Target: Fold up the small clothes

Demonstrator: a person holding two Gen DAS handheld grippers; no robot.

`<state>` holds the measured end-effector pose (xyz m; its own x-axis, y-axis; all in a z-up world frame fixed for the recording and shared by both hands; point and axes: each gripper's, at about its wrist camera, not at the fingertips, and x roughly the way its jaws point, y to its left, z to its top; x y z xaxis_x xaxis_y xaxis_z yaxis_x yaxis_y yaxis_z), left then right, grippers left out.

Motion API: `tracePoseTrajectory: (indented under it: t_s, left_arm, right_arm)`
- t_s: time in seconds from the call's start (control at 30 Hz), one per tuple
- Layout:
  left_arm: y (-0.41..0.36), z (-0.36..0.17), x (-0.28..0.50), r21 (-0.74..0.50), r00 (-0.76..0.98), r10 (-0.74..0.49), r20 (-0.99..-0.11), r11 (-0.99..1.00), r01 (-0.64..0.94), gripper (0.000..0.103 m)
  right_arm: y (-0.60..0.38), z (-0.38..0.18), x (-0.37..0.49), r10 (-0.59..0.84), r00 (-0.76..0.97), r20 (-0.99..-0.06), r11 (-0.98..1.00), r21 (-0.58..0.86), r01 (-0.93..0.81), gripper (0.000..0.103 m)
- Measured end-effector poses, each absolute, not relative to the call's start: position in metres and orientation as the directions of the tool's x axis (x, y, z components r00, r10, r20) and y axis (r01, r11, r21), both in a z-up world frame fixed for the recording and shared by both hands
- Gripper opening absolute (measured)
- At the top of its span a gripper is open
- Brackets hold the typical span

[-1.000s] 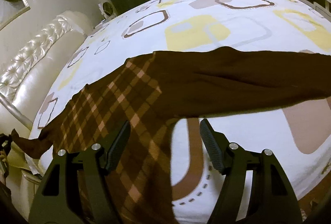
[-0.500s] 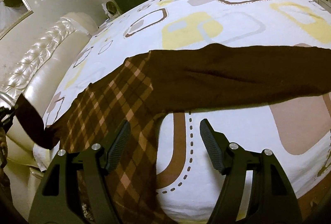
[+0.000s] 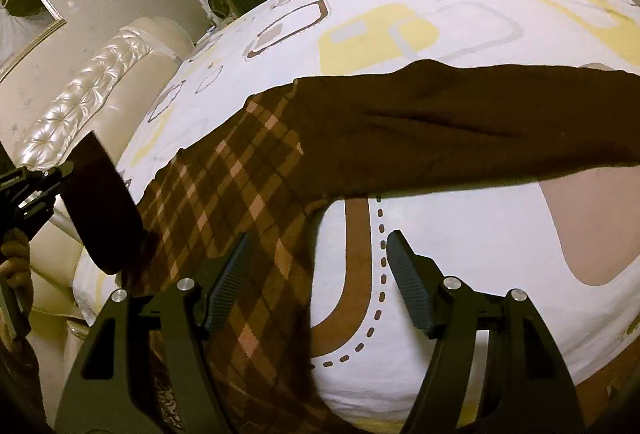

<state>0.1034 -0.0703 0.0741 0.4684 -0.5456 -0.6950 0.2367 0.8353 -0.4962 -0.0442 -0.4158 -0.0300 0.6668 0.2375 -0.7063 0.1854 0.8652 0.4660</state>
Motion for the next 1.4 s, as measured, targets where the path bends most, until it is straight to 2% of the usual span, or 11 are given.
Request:
tracePoseTrajectory:
  t_s: [0.43, 0.97, 1.07, 1.1, 1.17, 1.23, 1.27, 1.3, 1.4]
  left_arm:
    - [-0.153, 0.026, 0.099, -0.427, 0.410, -0.511, -0.756, 0.859, 0.283, 0.009]
    - [-0.189, -0.029, 0.099, -0.381, 0.360, -0.470, -0.806, 0.877, 0.292, 0.009]
    - [-0.187, -0.037, 0.096, -0.383, 0.349, -0.472, -0.810, 0.875, 0.294, 0.013]
    - [-0.185, -0.037, 0.094, -0.382, 0.348, -0.473, -0.809, 0.874, 0.299, 0.015]
    - [-0.172, -0.030, 0.085, -0.373, 0.368, -0.475, -0.799, 0.872, 0.317, 0.027]
    - [-0.152, -0.018, 0.074, -0.335, 0.428, -0.454, -0.781, 0.884, 0.325, 0.064]
    - [-0.140, -0.012, 0.068, -0.311, 0.465, -0.435, -0.771, 0.894, 0.322, 0.072]
    - [-0.128, -0.006, 0.062, -0.287, 0.503, -0.417, -0.757, 0.904, 0.317, 0.077]
    - [-0.085, 0.002, 0.050, -0.202, 0.587, -0.331, -0.739, 0.940, 0.275, 0.080]
  right_arm:
    - [-0.419, -0.039, -0.047, 0.240, 0.656, -0.716, 0.857, 0.474, 0.204, 0.069]
    - [-0.421, -0.048, -0.045, 0.240, 0.637, -0.733, 0.855, 0.471, 0.219, 0.069]
    - [-0.421, -0.048, -0.046, 0.247, 0.634, -0.733, 0.853, 0.475, 0.216, 0.069]
    - [-0.421, -0.047, -0.045, 0.252, 0.634, -0.731, 0.851, 0.480, 0.215, 0.069]
    - [-0.423, -0.043, -0.044, 0.283, 0.637, -0.717, 0.834, 0.512, 0.206, 0.069]
    - [-0.424, -0.038, -0.041, 0.326, 0.636, -0.700, 0.811, 0.553, 0.193, 0.069]
    - [-0.424, -0.035, -0.039, 0.367, 0.634, -0.681, 0.789, 0.589, 0.176, 0.069]
    - [-0.422, -0.032, -0.037, 0.394, 0.634, -0.666, 0.774, 0.613, 0.162, 0.069]
    - [-0.413, -0.027, -0.023, 0.463, 0.622, -0.631, 0.739, 0.662, 0.121, 0.069]
